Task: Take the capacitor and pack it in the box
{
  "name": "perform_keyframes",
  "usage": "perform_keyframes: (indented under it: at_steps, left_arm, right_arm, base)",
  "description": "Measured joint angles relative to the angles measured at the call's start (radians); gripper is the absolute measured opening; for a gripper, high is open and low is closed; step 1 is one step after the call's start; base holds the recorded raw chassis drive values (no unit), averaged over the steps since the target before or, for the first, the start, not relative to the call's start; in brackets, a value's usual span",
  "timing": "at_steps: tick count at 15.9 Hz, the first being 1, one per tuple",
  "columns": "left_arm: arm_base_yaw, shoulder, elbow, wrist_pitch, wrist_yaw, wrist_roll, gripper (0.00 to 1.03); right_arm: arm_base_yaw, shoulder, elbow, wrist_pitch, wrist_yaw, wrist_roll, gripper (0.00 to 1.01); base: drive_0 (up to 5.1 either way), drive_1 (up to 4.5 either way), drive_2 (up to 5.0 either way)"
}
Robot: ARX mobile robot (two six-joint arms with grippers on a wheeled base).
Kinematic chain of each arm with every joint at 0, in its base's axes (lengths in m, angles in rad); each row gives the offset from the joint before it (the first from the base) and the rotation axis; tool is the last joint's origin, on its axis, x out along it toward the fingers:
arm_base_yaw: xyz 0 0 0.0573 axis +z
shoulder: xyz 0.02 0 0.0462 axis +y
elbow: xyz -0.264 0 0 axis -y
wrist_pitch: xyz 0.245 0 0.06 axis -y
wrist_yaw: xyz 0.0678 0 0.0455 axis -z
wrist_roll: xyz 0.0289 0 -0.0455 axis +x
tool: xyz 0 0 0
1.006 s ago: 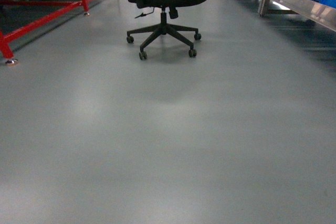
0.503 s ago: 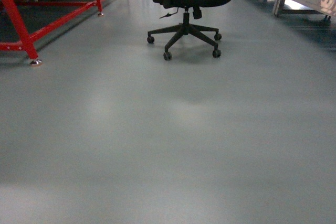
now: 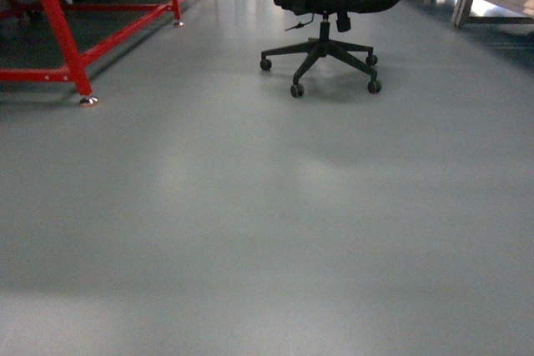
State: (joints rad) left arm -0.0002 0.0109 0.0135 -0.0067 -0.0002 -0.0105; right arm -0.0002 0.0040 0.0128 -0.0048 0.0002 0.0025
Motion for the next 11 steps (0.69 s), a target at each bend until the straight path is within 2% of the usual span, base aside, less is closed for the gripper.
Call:
perform_keyframes:
  at_steps: [11]
  left_arm:
    - [0.000, 0.000, 0.000, 0.002, -0.001, 0.000, 0.44]
  right_arm:
    - [0.000, 0.000, 0.000, 0.002, 0.000, 0.000, 0.98]
  base:
    - [-4.9, 2.46, 2.5]
